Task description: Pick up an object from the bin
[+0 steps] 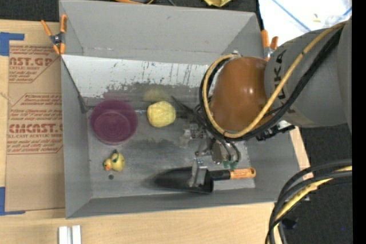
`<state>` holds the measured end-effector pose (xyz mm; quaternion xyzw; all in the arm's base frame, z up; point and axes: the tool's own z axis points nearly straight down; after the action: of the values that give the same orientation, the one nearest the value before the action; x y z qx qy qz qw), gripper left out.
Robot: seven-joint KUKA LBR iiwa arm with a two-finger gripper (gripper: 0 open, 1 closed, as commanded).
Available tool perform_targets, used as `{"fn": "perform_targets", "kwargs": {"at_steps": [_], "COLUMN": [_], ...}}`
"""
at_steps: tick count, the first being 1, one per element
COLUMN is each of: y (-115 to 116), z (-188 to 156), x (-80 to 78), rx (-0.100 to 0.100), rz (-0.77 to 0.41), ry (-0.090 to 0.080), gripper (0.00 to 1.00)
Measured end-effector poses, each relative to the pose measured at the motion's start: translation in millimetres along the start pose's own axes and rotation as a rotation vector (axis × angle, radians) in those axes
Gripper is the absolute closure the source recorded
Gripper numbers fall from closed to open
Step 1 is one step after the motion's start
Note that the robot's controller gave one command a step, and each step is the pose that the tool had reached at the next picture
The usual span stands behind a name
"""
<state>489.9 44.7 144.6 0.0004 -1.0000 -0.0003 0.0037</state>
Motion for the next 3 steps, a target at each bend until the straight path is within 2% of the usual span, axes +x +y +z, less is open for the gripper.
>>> {"fn": "perform_targets", "kwargs": {"at_steps": [1, 2, 3], "y": [-0.3, 3.5, 11.4], "z": [-3.0, 72.9, 12.3], "x": [-1.9, 5.5, 7.4], "rx": [0.000, -0.003, -0.003], "rz": [0.001, 0.074, 0.084], "ry": [-0.007, -0.020, -0.020], "gripper": [0.00, 0.00, 0.00]}}
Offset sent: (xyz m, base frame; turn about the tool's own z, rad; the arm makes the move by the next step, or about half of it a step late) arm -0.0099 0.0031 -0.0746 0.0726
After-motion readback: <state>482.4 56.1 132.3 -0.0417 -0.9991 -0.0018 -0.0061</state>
